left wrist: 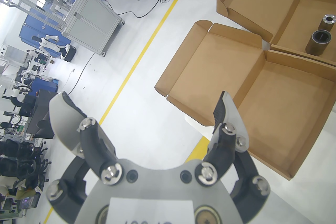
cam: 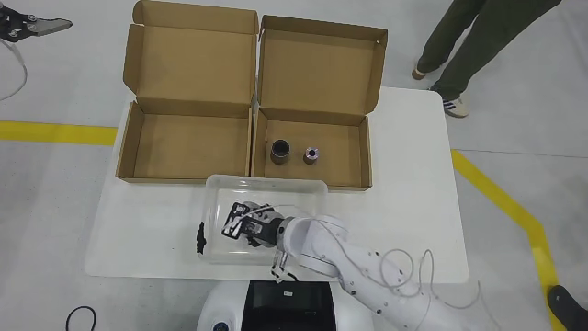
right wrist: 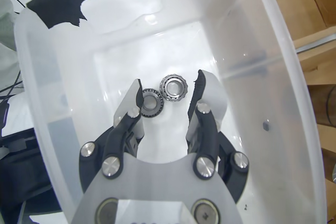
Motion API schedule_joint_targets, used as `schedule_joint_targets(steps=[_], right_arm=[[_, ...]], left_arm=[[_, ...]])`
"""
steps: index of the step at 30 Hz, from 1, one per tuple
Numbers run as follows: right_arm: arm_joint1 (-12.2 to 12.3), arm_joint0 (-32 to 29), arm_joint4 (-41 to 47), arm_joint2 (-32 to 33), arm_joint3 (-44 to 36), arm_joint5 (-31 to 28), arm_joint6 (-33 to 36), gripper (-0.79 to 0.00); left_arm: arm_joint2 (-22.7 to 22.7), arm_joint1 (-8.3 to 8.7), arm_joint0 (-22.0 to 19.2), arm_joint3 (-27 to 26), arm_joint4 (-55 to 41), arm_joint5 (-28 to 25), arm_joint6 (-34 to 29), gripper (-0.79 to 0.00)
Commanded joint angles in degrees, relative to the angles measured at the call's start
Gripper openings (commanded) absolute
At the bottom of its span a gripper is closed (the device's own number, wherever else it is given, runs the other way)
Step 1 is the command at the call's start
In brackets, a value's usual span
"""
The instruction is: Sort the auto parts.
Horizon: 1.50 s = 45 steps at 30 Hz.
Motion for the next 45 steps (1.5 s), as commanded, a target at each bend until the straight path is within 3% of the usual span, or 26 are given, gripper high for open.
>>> schedule_joint_targets(steps=[1, 12, 27, 31, 37, 45], right_arm=[[-0.42, 0.32, -0.15, -0.48, 0.65, 1.00, 0.14, -0.406], [-2.87, 2.09, -1.23, -2.64, 4.68, 5.41, -0.65, -0.413], [-4.59, 2.41, -4.14, -3.54, 8.04, 6.59, 0.51, -0.462], [-4.79, 2.14, -4.81, -3.32, 8.24, 6.63, 0.66, -0.529], [-5.07, 1.60, -5.14, -2.85, 8.36, 6.49, 0.30, -0.770], [-4.73, 0.03, -3.84, -0.80, 5.61, 4.55, -1.70, -0.785]], left_arm=[[0.00, 0.00, 0.00, 0.00, 0.00, 0.00, 0.00, 0.000], [0.00, 0.00, 0.00, 0.00, 0.00, 0.00, 0.00, 0.000], [0.00, 0.00, 0.00, 0.00, 0.00, 0.00, 0.00, 0.000], [0.00, 0.00, 0.00, 0.00, 0.00, 0.00, 0.00, 0.000], [0.00, 0.00, 0.00, 0.00, 0.00, 0.00, 0.00, 0.000], [0.00, 0.00, 0.00, 0.00, 0.00, 0.00, 0.00, 0.000]])
